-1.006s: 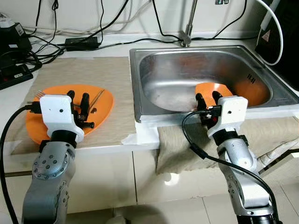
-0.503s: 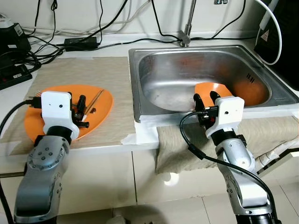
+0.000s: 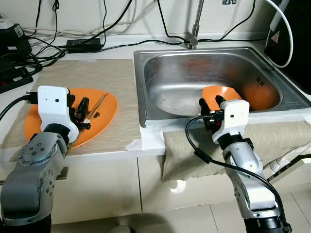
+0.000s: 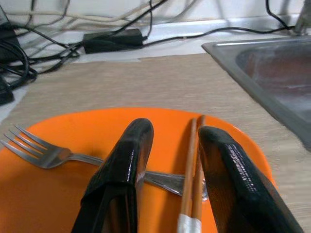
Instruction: Kitchen organization
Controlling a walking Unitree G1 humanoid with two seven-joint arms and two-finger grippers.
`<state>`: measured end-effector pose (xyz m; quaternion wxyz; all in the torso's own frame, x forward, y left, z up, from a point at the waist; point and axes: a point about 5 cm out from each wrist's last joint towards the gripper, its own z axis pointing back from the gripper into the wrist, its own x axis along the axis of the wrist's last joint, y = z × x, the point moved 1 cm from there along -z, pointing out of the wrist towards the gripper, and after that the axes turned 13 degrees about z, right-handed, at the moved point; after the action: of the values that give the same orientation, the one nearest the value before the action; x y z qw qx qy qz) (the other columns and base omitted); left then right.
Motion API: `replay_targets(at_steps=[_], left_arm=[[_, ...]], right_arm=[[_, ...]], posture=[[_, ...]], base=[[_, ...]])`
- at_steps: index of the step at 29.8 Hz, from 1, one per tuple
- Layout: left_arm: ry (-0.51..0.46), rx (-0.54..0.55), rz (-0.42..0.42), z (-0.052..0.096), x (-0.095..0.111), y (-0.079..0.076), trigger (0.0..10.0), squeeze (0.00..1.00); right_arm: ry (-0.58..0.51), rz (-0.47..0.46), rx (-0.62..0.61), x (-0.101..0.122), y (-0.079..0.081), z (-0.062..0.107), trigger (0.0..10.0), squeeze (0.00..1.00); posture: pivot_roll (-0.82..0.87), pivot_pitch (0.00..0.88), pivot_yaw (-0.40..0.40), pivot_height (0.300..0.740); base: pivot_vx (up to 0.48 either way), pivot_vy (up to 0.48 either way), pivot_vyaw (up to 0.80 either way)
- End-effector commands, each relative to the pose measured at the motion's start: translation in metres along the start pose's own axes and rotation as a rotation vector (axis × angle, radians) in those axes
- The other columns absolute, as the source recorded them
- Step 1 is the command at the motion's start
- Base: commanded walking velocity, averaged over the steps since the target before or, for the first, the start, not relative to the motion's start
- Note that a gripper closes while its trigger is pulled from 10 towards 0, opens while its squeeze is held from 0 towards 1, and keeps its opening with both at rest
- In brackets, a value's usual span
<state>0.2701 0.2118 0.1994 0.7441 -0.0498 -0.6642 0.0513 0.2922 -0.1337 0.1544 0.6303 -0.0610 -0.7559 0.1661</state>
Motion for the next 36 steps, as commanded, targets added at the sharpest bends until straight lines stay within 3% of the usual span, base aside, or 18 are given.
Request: replay_targets(at_steps=[1, 9, 18, 19, 36], left_arm=[[0.009, -0.015, 0.003, 0.0013, 0.0044, -0.0015, 10.0, 0.0], [0.126, -0.066, -0.009, 0.0021, 0.0026, -0.0065, 10.0, 0.0], [0.185, -0.088, -0.044, 0.0013, 0.004, -0.006, 10.0, 0.0], [0.186, -0.088, -0.044, 0.0011, 0.0046, -0.0056, 10.0, 1.0], [0.251, -0.121, -0.053, 0.0017, -0.0015, -0.0089, 10.0, 1.0]], right_arm=[[-0.006, 0.001, 0.005, -0.0004, -0.001, -0.001, 10.0, 0.0], [0.004, 0.0, 0.008, -0.005, -0.0019, -0.0037, 10.0, 0.0], [0.007, -0.005, 0.005, -0.0064, -0.0021, -0.0052, 10.0, 0.0], [0.008, -0.005, 0.004, -0.0068, -0.0022, -0.005, 10.0, 0.0], [0.011, -0.003, 0.002, -0.0087, -0.0029, -0.0058, 10.0, 0.0]], posture=[[0.15, 0.02, -0.001, 0.74], [0.15, 0.011, -0.004, 0.74], [0.15, 0.008, -0.002, 0.74], [0.15, 0.01, -0.001, 0.74], [0.14, 0.008, -0.003, 0.74]], base=[[0.0, 0.0, 0.0], [0.0, 0.0, 0.0], [0.0, 0.0, 0.0], [0.0, 0.0, 0.0], [0.0, 0.0, 0.0]])
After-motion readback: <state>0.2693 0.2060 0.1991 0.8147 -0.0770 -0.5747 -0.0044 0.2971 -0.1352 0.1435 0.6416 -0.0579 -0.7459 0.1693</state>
